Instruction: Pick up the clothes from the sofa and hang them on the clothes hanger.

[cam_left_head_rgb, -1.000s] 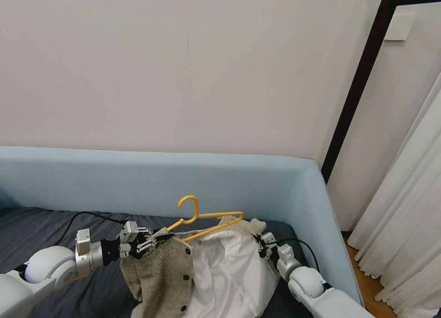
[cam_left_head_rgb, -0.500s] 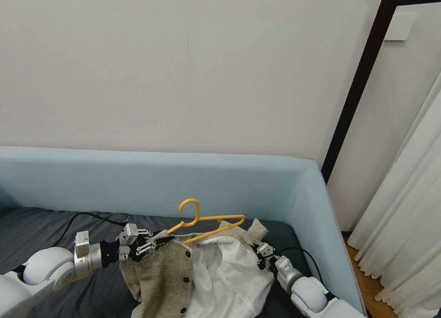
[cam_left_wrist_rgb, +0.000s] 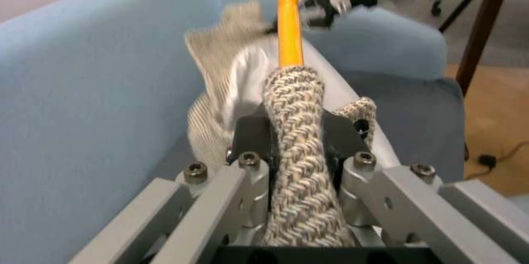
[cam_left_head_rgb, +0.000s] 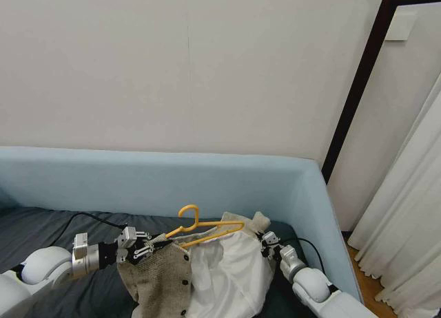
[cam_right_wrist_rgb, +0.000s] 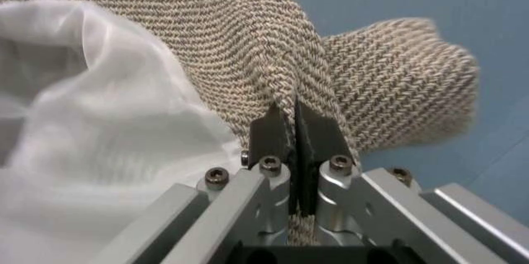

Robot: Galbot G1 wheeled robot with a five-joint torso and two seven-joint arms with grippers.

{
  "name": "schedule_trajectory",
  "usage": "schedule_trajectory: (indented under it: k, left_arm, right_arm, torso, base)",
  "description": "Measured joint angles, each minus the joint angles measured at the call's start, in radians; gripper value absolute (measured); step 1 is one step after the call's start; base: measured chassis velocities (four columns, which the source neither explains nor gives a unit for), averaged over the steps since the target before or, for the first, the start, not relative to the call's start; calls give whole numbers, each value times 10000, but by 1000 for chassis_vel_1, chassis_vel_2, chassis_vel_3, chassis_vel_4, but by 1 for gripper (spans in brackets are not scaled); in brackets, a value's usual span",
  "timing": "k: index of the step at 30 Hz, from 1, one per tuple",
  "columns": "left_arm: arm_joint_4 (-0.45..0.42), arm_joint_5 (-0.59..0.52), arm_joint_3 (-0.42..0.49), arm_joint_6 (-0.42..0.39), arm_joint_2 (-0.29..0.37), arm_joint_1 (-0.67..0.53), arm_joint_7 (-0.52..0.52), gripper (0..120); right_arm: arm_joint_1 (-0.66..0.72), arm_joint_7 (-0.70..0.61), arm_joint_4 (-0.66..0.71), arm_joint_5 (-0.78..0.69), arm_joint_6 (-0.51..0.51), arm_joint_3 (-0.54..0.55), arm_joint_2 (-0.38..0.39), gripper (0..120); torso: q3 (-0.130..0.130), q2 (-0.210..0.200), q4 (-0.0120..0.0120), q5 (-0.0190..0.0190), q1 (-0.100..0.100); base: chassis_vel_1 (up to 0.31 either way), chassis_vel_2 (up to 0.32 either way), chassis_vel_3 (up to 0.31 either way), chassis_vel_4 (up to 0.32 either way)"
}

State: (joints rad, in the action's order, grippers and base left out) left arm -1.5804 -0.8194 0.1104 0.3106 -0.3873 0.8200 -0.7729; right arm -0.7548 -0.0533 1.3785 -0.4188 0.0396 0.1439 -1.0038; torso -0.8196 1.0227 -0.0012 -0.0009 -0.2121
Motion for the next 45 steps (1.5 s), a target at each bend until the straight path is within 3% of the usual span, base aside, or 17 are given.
schedule_trajectory:
  k: [9,23,28,45]
  left_arm:
    - [392,590,-269,15,107,-164,10,10]
    - [413,1452,-275,-407,98,-127,912,10]
    - [480,1177,-20,-426,-166,-371,1125,10]
    - [635,500,584,-327,-1225,-748,1466,10]
  right_arm:
    - [-152,-141,1221,-528,249,-387,539,0]
    - [-540,-504,4015,-1439,1031,-651,1174,0]
    - [-639,-681,5402,-1854,1384,-675,1584,0]
    - [-1048,-1018,7073,-2585,2027,-678,2270,0]
  torso:
    - [0,0,-1,0,0]
    - [0,0,-1,1,0]
    - [0,1,0,0,0]
    - [0,0,0,0,0]
  base:
    - [0,0,0,0]
    - [0,0,0,0]
    - [0,0,0,0]
    - [0,0,0,0]
